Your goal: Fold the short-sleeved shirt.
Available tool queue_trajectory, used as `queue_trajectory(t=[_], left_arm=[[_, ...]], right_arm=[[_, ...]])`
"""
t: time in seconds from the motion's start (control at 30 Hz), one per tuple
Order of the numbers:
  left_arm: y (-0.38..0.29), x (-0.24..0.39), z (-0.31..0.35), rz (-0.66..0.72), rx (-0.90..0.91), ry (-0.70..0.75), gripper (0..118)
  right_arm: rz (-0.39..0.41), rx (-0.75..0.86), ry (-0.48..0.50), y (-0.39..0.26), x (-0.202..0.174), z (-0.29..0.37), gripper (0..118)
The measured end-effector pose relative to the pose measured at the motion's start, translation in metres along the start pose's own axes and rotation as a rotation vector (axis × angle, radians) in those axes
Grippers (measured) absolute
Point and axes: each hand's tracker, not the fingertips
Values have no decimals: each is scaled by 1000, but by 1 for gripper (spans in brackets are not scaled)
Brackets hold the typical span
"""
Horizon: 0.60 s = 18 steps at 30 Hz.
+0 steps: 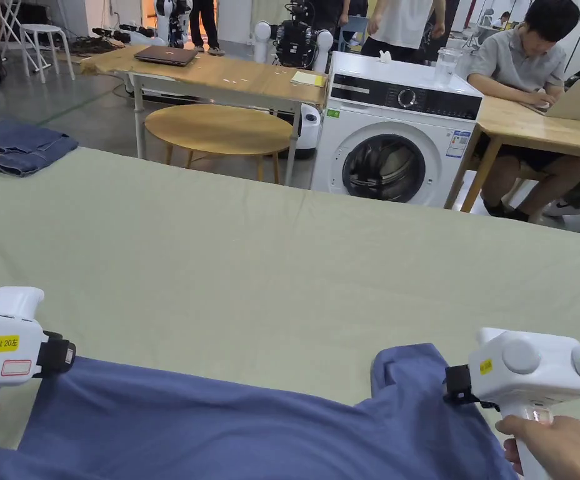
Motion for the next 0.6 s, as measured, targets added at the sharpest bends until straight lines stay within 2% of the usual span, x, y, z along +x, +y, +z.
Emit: queue_trajectory(t=[0.07,0.17,0.2,0.23,0.27,0.3,0.4,0.53,0.6], left_arm=[[-3,-2,1,3,-4,-4,0],[-9,-1,3,8,-11,-3,0],[-10,-1,3,8,-12,-2,0],[-11,-1,3,9,-14,-1,0],[-12,-1,3,8,-15,-1,0],[-13,-1,2,7,-17,-1,0],[-16,1,5,7,-20,5,0],[-17,2,17,10,11,-1,0],[-17,2,25,8,24,-2,0]], right_arm=[[11,-47,41,1,1,-12,54],[-17,-44,44,0,0,-8,52],[-18,-40,41,-2,-2,-4,44],[-5,-28,40,-4,-5,-3,29],[34,-14,35,-7,-9,-5,4],[64,-13,28,-8,-12,-4,0],[74,-4,38,-11,-12,4,0],[8,106,76,-20,-8,44,0],[14,156,77,-33,-10,74,0]])
